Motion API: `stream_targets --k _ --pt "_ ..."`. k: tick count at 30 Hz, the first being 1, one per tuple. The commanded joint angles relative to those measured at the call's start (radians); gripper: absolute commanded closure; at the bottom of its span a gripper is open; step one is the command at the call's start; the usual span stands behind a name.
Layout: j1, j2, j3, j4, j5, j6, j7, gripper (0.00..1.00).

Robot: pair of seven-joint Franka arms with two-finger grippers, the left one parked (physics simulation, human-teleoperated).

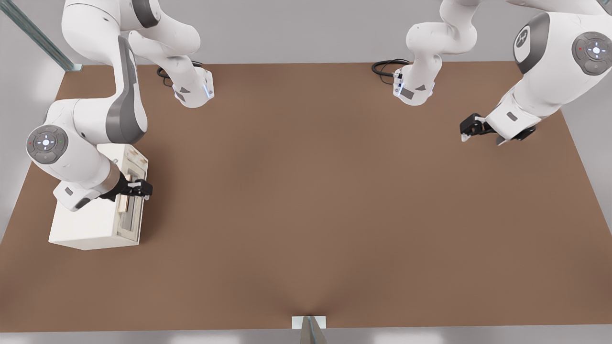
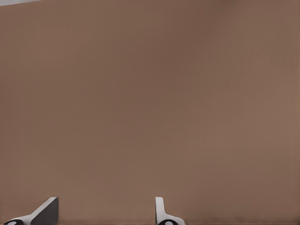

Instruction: Keep left arm still and open the oven door with right arm

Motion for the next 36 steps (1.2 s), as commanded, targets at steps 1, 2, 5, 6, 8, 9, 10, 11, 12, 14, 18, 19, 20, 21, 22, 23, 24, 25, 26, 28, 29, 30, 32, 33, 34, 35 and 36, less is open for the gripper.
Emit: stream_targets --k 1,2,5,6,8,9,10,11,12,14,18,19,20,21,22,23,24,25,26,28,29,30,32,33,34,35,36 --pt "0.0 0.023 0.0 0.019 0.001 0.011 0.027 0.0" --pt "0.003 0.057 0.0 0.049 -0.013 0.0 0.014 0.0" --pt "0.025 0.037 0.0 -0.106 -0.215 -0.014 0.031 0.01" --pt "0.08 0.045 0.0 -0.123 -0.388 -0.06 0.039 0.0" --pt "0.109 0.033 0.0 -0.215 -0.588 -0.075 0.086 0.0" --pt "0.104 0.003 0.0 -0.252 -0.632 -0.068 0.119 0.0" --pt "0.106 -0.001 0.003 -0.275 -0.64 -0.065 0.165 0.0" --pt "0.104 -0.01 0.0 -0.295 -0.645 -0.049 0.224 0.19" --pt "0.104 -0.024 0.003 -0.321 -0.66 -0.036 0.287 0.75" --pt "0.095 -0.075 0.003 -0.433 -0.66 0.053 0.384 0.79" --pt "0.088 -0.072 0.0 -0.528 -0.66 0.161 0.45 0.79" --pt "0.088 -0.066 -0.002 -0.528 -0.66 0.168 0.451 0.79" --pt "0.08 -0.064 -0.002 -0.548 -0.678 0.19 0.453 0.79" --pt "0.078 -0.061 -0.002 -0.562 -0.688 0.205 0.462 0.79" --pt "0.078 -0.05 -0.002 -0.571 -0.711 0.211 0.496 0.79" --pt "0.072 -0.046 -0.003 -0.571 -0.729 0.213 0.497 0.79" --pt "0.071 -0.034 -0.003 -0.571 -0.752 0.215 0.514 0.79" --pt "0.069 -0.024 -0.003 -0.571 -0.764 0.215 0.524 0.79" --pt "0.069 -0.018 -0.003 -0.571 -0.781 0.215 0.539 0.79" --pt "0.075 -0.01 -0.003 -0.585 -0.806 0.213 0.582 0.79" --pt "0.081 -0.009 -0.003 -0.585 -0.806 0.21 0.586 0.79" --pt "0.083 -0.009 -0.003 -0.585 -0.807 0.207 0.597 0.79" --pt "0.08 -0.004 -0.003 -0.585 -0.83 0.207 0.599 0.79" --pt "0.078 -0.003 -0.003 -0.585 -0.839 0.207 0.599 0.79" --pt "0.074 -0.001 -0.003 -0.583 -0.846 0.208 0.599 0.79" --pt "0.072 0.005 -0.003 -0.579 -0.852 0.21 0.599 0.79" --pt "0.065 0.009 -0.003 -0.576 -0.864 0.211 0.599 0.79"
